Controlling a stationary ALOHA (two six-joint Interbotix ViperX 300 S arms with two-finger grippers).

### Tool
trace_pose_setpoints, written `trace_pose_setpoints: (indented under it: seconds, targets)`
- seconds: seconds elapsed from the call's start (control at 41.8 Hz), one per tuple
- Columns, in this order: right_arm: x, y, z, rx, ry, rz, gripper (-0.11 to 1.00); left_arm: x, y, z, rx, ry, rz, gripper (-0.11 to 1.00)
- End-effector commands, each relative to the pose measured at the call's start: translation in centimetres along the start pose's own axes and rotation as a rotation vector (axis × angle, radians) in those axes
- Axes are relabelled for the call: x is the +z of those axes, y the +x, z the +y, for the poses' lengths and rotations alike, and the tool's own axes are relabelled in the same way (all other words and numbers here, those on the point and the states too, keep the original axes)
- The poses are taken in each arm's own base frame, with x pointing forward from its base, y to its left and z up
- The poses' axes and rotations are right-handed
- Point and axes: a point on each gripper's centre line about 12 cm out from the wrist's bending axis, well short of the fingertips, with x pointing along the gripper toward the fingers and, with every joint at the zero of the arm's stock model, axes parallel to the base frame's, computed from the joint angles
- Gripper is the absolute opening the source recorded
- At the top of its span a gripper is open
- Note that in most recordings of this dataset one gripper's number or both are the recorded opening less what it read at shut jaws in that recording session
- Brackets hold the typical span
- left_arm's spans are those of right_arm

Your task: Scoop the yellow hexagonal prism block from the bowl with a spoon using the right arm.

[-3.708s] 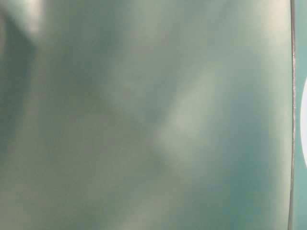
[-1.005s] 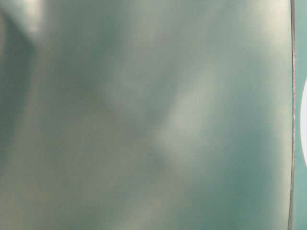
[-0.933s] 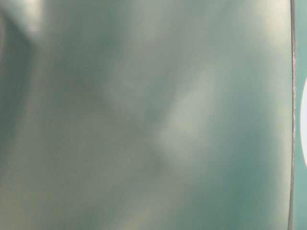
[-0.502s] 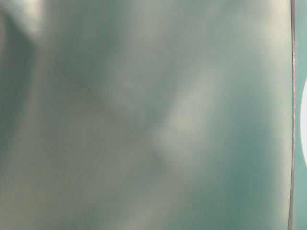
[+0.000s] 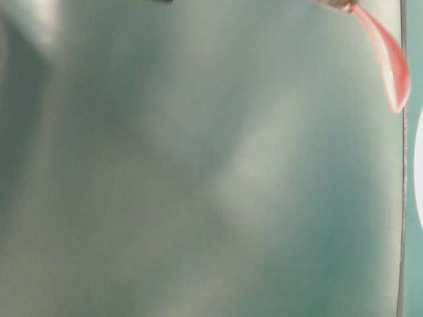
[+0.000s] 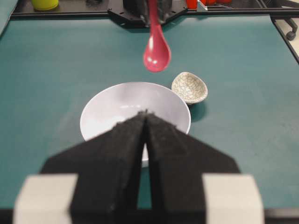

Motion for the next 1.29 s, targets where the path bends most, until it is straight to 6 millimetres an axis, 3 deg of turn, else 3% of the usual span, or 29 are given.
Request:
trace_pose_setpoints:
  seconds: [0.0, 0.287, 0.742, 1.268]
  targets:
    - [2.3, -0.5, -0.3, -0.008, 0.001, 0.012, 0.22, 0.6, 0.2, 0.0, 0.000, 0.005, -0.014, 0.01]
    - [4.5, 0.6, -0.8, -0.025, -0.003, 0.125, 0.22, 0.7, 0.2, 0.0, 0.000, 0.005, -0.018, 0.01]
    - [6.5, 4.7, -1.2, -0.055, -0.074, 0.301, 0.22, 0.8, 0.2, 0.0, 0.000, 0.005, -0.026, 0.01]
    - [5.0, 8.1, -2.4, -0.084, -0.078, 0.374, 0.22, 0.8, 0.2, 0.0, 0.000, 0.005, -0.026, 0.01]
